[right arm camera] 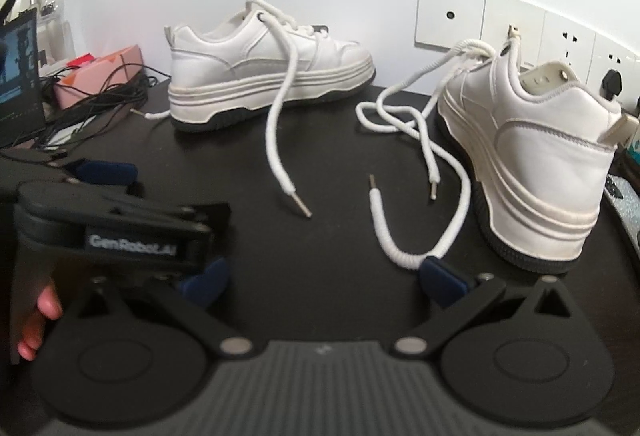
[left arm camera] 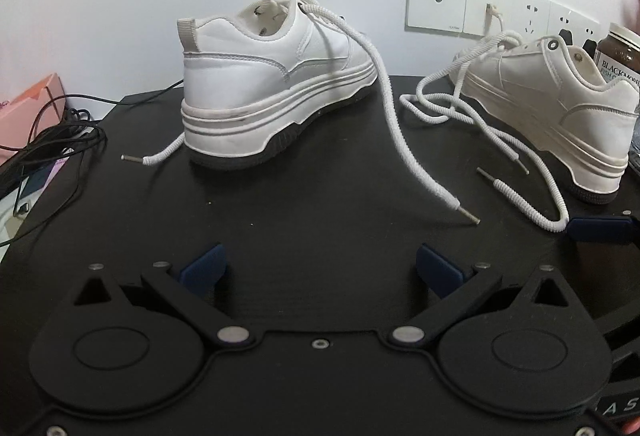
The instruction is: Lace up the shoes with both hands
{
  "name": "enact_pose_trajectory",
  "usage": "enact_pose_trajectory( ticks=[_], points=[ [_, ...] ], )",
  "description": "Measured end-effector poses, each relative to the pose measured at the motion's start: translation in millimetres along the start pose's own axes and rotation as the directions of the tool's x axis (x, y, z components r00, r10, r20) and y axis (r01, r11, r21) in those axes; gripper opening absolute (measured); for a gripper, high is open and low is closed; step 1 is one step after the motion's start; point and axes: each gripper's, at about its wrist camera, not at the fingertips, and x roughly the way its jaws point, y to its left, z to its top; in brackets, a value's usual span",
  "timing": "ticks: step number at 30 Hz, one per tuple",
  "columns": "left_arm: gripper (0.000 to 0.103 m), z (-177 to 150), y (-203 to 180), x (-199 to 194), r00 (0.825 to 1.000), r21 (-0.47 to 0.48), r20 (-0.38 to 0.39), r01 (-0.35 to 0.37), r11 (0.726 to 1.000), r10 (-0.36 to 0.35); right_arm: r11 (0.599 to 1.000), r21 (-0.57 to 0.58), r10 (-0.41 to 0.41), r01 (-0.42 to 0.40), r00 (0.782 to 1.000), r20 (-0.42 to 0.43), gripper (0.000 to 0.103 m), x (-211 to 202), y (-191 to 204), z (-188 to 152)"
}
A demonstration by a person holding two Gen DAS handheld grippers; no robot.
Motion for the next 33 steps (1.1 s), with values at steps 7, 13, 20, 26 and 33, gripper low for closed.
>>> enact_pose_trajectory(
  ticks=[7, 13, 20, 26, 33],
  points=[
    [0.103, 0.4, 2.2, 0.1, 1.0, -0.001, 0.0, 0.0, 1.0, 0.0, 1.0, -0.013, 0.016, -0.016, 1.0, 0.0, 0.102, 4.0, 3.7, 2.1],
    [0.103, 0.2, 0.8, 0.2, 1.0, 0.0, 0.0, 0.0, 1.0, 0.0, 0.998, -0.037, 0.045, -0.045, 0.999, -0.001, 0.102, 6.8, 7.5, 5.5],
    [0.103, 0.2, 0.8, 0.2, 1.0, 0.0, 0.0, 0.0, 1.0, 0.0, 0.998, -0.039, 0.047, -0.047, 0.999, -0.001, 0.102, 7.0, 7.1, 5.8],
    [0.103, 0.1, 1.0, 0.0, 1.0, -0.001, 0.0, 0.0, 1.0, 0.0, 0.998, -0.039, 0.047, -0.047, 0.999, -0.001, 0.102, 7.1, 7.0, 5.6],
    [0.103, -0.7, 1.2, -0.6, 1.0, 0.0, 0.001, 0.006, 1.0, -0.006, 0.998, -0.04, 0.046, -0.046, 0.999, -0.001, 0.102, 6.9, 7.2, 5.7]
  ],
)
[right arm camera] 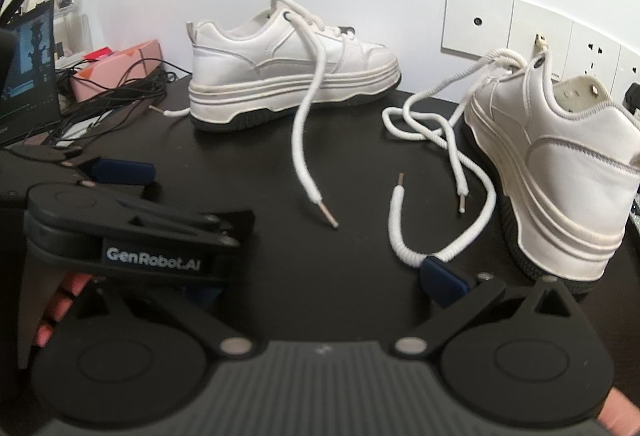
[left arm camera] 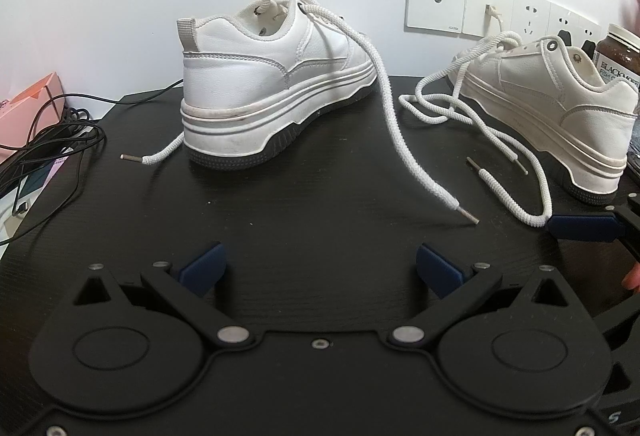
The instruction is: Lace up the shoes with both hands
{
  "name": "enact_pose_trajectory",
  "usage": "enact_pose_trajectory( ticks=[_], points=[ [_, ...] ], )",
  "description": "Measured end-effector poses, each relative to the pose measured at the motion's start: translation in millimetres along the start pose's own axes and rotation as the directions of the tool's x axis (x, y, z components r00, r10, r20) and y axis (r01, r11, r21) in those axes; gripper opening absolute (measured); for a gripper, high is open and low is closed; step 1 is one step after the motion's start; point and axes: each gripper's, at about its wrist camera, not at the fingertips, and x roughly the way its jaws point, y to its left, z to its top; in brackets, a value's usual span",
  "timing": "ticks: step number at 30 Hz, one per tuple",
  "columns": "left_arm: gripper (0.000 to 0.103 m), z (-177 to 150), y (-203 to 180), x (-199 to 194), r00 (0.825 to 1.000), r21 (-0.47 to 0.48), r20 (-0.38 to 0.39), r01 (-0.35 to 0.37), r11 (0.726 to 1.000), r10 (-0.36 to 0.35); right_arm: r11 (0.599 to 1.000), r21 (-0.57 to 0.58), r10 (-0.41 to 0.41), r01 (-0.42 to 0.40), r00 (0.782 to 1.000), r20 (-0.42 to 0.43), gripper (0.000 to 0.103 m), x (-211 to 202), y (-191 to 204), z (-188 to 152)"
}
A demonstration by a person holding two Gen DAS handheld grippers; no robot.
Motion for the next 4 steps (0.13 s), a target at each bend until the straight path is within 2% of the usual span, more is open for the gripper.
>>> enact_pose_trajectory(
  ticks=[4],
  points=[
    [0.103, -0.2, -0.1, -0.1, 1.0, 0.0, 0.0, 0.001, 1.0, -0.001, 1.0, -0.001, 0.001, -0.001, 1.0, 0.0, 0.102, -0.5, 0.3, -0.2]
  ],
)
